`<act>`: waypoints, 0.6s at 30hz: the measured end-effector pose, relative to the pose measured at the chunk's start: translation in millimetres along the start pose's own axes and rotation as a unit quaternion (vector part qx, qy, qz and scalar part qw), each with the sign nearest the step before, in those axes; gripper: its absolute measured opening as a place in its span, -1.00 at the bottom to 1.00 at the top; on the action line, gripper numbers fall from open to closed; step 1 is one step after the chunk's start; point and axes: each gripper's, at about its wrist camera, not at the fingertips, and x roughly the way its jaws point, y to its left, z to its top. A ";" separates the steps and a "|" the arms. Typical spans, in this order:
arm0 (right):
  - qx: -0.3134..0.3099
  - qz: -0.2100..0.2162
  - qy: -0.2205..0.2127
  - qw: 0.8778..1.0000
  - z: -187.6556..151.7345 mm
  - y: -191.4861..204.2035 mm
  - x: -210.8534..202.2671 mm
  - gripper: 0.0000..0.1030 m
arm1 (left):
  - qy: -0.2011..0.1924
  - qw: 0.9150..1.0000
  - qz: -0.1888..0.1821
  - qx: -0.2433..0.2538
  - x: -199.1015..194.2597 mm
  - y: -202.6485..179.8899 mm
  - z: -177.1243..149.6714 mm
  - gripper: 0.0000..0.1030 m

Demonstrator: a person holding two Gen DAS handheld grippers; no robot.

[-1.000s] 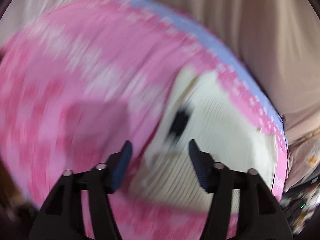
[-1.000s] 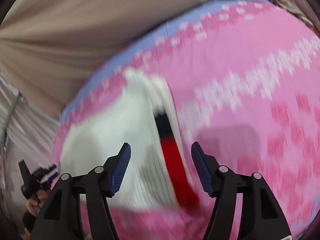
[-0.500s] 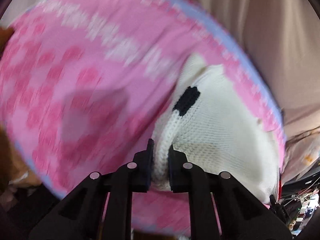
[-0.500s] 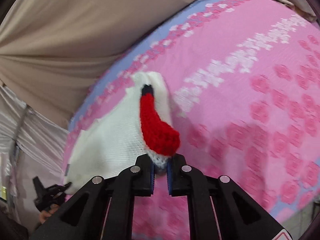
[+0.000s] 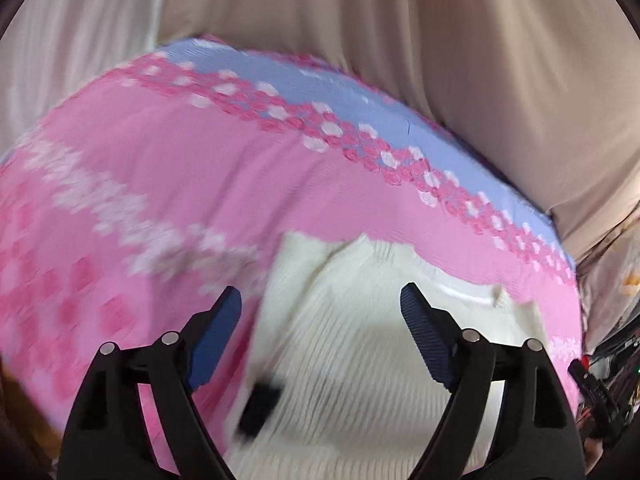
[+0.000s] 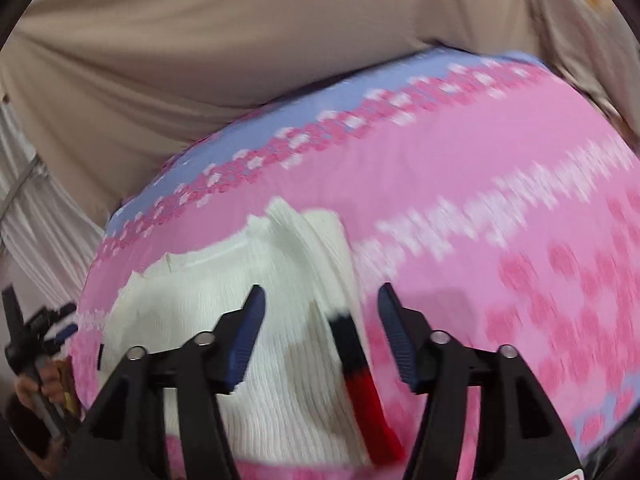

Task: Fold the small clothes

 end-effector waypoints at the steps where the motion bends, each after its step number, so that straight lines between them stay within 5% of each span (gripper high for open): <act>1: -0.018 -0.003 0.001 1.000 6.5 7.3 14.8 0.17 | 0.015 1.000 -0.001 -0.002 17.9 0.1 3.1 0.54; 3: -0.041 -0.005 0.014 0.999 20.7 18.1 55.8 0.17 | 0.055 0.998 -0.007 -0.025 59.2 1.7 6.4 0.32; 4: -0.044 -0.002 0.021 0.999 24.4 23.1 72.2 0.17 | 0.061 0.998 -0.009 -0.032 66.9 3.1 5.9 -0.03; 5: -0.047 0.000 0.027 0.999 26.4 25.3 87.1 0.11 | 0.061 0.998 0.000 -0.035 73.6 4.2 5.0 -0.61; 6: -0.047 -0.008 0.039 0.998 29.3 28.1 104.7 0.04 | 0.060 0.998 -0.007 -0.036 73.1 6.4 1.9 -0.90; 8: -0.036 -0.013 0.045 0.998 33.4 29.5 113.7 -0.80 | 0.027 0.998 -0.026 -0.046 56.2 6.2 9.5 -0.91; 11: 0.003 0.057 -0.012 0.998 48.1 24.2 81.9 -0.84 | -0.015 0.999 -0.020 -0.028 32.7 5.0 20.4 -0.92; 14: 0.018 0.070 -0.052 0.996 61.5 12.8 62.3 -0.85 | -0.002 1.000 -0.007 -0.020 51.3 9.6 22.4 -0.92; 18: 0.054 0.036 0.033 0.997 49.3 -14.1 117.5 -0.86 | 0.033 0.998 0.004 -0.052 78.2 22.4 11.5 -0.92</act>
